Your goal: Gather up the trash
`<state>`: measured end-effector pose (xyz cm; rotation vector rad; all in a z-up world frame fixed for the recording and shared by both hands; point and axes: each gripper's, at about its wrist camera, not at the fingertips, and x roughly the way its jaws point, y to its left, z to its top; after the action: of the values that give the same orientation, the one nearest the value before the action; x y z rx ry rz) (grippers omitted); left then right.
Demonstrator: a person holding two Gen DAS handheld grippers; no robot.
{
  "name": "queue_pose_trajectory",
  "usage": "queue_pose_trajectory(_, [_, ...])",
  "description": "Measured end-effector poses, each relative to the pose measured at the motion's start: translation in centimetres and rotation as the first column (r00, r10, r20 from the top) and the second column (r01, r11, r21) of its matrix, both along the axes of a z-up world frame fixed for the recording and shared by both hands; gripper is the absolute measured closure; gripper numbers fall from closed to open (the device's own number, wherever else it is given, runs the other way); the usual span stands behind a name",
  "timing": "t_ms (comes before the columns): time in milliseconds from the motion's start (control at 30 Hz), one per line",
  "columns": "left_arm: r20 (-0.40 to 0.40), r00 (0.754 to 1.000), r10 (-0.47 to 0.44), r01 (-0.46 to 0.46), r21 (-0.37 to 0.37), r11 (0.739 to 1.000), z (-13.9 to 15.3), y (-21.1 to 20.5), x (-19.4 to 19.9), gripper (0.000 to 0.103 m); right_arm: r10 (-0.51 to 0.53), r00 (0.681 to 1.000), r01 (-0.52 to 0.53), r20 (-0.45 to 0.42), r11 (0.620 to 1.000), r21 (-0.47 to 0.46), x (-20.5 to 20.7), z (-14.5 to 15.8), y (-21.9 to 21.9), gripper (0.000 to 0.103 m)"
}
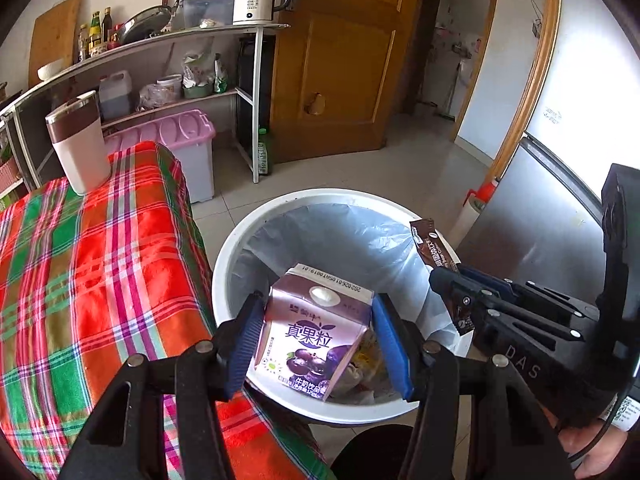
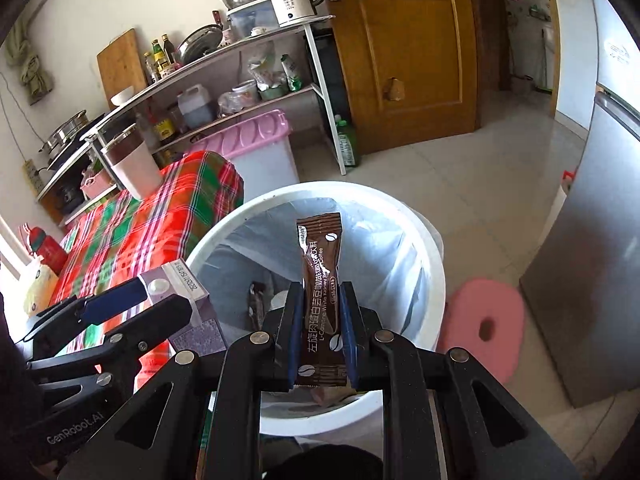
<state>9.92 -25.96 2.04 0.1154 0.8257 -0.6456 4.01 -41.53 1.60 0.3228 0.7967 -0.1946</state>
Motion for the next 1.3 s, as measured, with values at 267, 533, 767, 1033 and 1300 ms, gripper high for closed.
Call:
queue_pose_trajectory(267, [0.007,1.000,0.022,-0.022,-0.003,1.000,0.1,-0.2,0.4,0.041,0.012,1.000,-0.012,-0.016,1.000,-0.011,0.6,-0.3,0.0,0.078])
queue_pose_trajectory(533, [0.006,1.000,-0.003,0.003,-0.005,1.000,0.4,0.0,-0.4,0.040,-0.007,1.000,0.007,-0.005,1.000,-0.001,-0.5,-0.1,0.0,0.067])
queue_pose_trajectory(767, [0.046,0.999,0.024,-0.024,0.001,1.000,1.0,1.2,-2.0,0.039,-0.030,0.999,0.030,0.020,0.999,-0.013,-2.4,0.5,0.8,0.067])
queue_pose_trajectory(1033, [0.140,0.987,0.082,-0.084,0.005,0.996,2.0,3.4,-4.8,0.036,-0.037,0.995,0.043,0.089,0.997,-0.064,-5.3,1.9,2.7,0.067])
queue_pose_trajectory(1300, [0.160,0.981,0.113,-0.119,0.029,0.992,1.6,4.9,-6.9,0.036,-0.047,0.995,0.054,0.091,0.996,-0.070,-7.6,1.8,4.5,0.061])
